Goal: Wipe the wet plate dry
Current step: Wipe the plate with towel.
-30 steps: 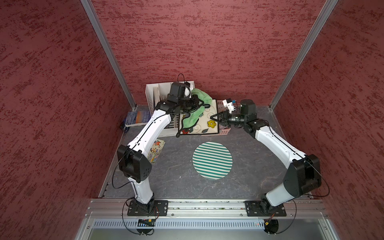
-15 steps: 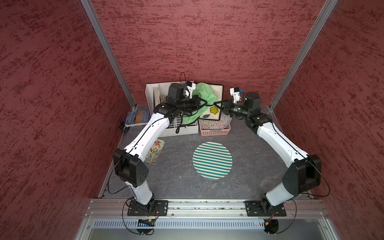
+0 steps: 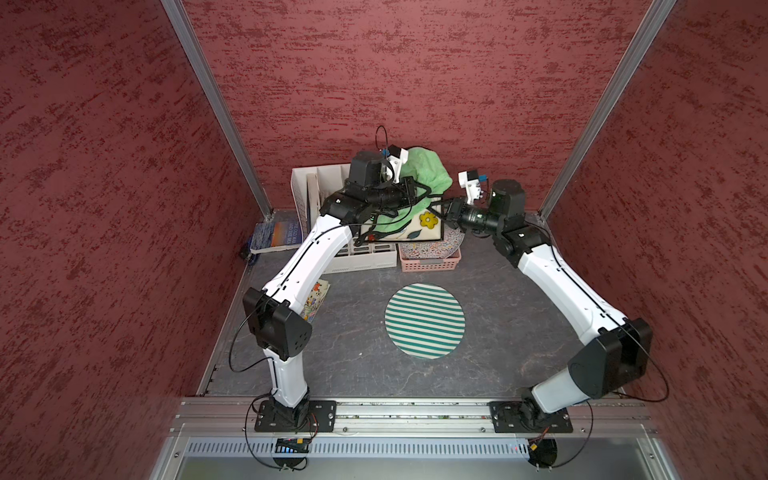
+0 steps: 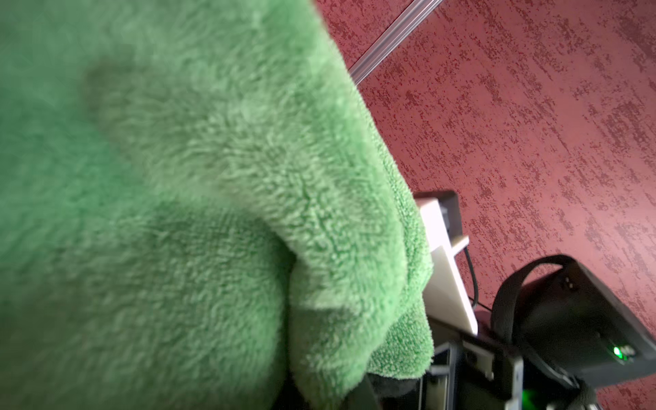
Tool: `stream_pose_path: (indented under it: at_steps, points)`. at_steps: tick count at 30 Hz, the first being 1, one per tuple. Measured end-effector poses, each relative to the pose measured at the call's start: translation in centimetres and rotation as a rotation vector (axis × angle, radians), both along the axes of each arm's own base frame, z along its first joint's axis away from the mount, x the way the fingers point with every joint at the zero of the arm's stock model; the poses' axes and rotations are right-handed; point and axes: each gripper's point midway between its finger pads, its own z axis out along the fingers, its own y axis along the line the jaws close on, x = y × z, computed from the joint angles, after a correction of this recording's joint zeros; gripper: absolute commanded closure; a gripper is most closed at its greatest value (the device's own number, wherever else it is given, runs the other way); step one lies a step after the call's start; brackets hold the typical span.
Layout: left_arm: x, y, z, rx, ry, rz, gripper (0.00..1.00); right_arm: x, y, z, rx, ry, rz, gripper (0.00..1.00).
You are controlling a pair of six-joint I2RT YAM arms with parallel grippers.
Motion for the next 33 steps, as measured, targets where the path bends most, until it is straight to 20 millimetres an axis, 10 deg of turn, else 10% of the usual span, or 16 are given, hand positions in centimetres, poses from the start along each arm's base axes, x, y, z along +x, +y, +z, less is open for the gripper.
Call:
stream_pose_path:
  at_steps: [10,16,23,33]
  points:
    - [2.1,9.7,8.5,-0.296,-0.041,0.126,1.0,3.7,-12.4,9.9,0.288,-0.188,-0.329,1.0]
    - [0.5,8.2,14.5,-0.475,-0.126,-0.005,1.0,0.8,-10.1,14.7,0.5,-0.268,-0.15,1.0]
    - [-1.3,6.1,21.7,-0.659,-0.261,-0.172,1.0,-0.9,-6.1,14.6,0.57,-0.24,0.07,1.0]
    - [-2.9,4.6,25.9,-0.919,-0.312,-0.224,1.0,-1.2,-4.5,18.1,0.628,-0.347,0.159,1.0]
